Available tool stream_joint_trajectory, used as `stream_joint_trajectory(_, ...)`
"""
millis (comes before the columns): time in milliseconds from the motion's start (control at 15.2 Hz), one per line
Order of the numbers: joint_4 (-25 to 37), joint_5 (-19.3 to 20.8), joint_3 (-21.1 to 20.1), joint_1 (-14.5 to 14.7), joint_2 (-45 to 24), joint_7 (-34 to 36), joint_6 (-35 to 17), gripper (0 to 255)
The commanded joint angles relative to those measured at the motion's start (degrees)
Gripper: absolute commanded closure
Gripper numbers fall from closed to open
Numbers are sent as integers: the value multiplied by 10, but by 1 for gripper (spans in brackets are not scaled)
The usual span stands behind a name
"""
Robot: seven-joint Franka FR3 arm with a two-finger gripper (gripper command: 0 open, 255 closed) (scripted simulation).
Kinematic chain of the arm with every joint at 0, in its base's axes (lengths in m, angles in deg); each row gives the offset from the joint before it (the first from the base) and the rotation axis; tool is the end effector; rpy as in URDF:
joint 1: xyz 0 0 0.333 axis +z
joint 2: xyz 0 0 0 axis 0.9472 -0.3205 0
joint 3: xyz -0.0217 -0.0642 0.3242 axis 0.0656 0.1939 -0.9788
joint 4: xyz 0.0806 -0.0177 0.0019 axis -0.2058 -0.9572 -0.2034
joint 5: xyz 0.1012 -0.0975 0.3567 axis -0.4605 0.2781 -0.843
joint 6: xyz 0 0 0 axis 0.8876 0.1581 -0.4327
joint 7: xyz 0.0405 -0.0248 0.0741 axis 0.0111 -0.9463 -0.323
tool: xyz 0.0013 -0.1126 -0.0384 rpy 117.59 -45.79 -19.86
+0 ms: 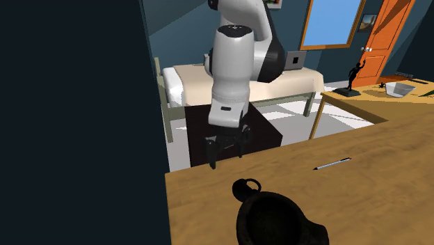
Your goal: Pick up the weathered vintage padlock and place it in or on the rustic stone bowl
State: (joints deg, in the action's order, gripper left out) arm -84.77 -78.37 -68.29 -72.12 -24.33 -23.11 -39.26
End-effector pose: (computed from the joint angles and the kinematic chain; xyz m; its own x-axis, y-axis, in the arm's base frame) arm 0.5611 -0.1555 0.3508 0.9439 0.3302 -0.0083 0.3303 -0.9436 0.0207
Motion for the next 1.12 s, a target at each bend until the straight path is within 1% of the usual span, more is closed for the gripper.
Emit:
stream_joint_trajectory(0,15,-5,-2,-3,-26,-10,-12,0)
stream_joint_trajectory(462,3,-17,-6,-7,-58,-18,-55,0)
stream_joint_trajectory(990,3,-17,-6,-7,-58,-18,-55,0)
stream_joint_trajectory(1056,3,-17,-6,-7,-58,-18,-55,255)
